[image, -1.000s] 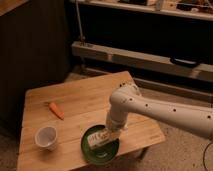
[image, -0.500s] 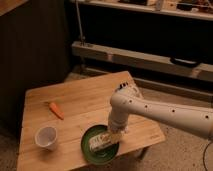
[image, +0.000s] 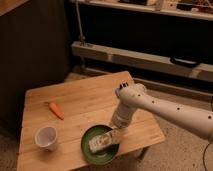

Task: Place the bottle in the ceramic bowl

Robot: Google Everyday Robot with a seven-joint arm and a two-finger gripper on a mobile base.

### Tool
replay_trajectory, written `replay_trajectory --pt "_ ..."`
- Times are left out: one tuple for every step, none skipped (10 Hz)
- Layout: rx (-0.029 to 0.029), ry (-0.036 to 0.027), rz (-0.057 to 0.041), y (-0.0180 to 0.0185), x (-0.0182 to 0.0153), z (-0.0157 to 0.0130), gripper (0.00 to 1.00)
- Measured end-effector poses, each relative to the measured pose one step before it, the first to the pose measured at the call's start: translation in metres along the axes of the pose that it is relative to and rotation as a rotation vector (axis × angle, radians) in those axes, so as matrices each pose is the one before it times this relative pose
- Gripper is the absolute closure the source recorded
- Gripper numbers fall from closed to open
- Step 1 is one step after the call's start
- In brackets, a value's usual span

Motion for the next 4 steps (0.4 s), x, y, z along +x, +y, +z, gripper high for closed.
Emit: replay_trajectory --pt "0.00218 0.00250 0.00189 0.00148 -0.00090 -0.00150 0.20" --pt "-0.00831 0.01228 0.00518 0.00488 0.00032 -0.00487 0.20" --pt "-0.02439 0.03720 0.01716 0.00699 -0.00439 -0.01116 0.20" --pt "-0.02630 0.04367 0.00948 0.00693 -0.00179 -0.01145 0.20"
